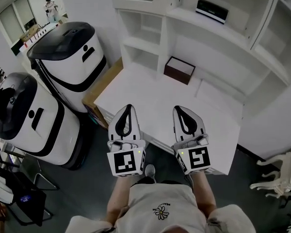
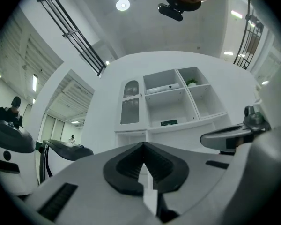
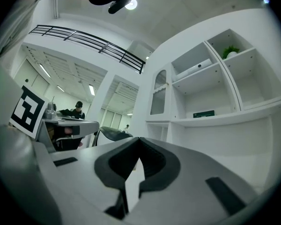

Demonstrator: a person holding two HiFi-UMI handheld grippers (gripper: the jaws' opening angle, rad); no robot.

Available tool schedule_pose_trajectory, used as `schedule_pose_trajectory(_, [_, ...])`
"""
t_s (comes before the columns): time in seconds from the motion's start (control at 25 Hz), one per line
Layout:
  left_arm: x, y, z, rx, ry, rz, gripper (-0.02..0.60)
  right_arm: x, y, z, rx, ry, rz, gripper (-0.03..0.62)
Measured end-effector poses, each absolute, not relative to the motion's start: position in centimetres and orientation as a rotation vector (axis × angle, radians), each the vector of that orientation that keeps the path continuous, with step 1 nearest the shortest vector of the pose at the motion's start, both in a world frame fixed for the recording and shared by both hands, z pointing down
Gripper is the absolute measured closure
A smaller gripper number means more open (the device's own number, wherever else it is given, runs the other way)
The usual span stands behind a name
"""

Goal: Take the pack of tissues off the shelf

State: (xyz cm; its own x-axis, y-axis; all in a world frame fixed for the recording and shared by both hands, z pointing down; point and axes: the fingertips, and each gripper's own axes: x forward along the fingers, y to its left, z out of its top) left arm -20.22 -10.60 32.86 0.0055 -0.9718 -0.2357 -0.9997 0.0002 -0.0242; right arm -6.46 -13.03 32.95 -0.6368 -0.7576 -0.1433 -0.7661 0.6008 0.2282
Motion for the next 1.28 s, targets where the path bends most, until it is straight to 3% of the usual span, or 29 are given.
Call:
schedule_pose_trajectory(0.32, [-19.7, -15.1, 30.8, -2.081, 2.013, 0.283, 0.581, -4.6, -18.5, 32.2, -1.395, 2.710, 0.380, 0.577])
schedule_pose_trajectory(0.56, [-18.4, -18.2, 31.1, -2.131, 1.976, 0.271, 0.581, -4.3, -21.7, 33.1, -1.356, 2.711, 0.260, 0.150])
schedule_pose_trajectory(0.68, [-17.5, -19.6, 31.3, -2.169, 1.952, 0.265, 0.581, -3.6, -23.2, 34.4, -1.374, 2.717, 0.138, 0.039])
schedule_pose_trajectory(1.28, [-13.6, -26.0, 31.2, -2.288, 1.895, 0.251, 0.581, 2.8, -29.6, 36.6, -1.602, 2.659, -0.059, 0.029])
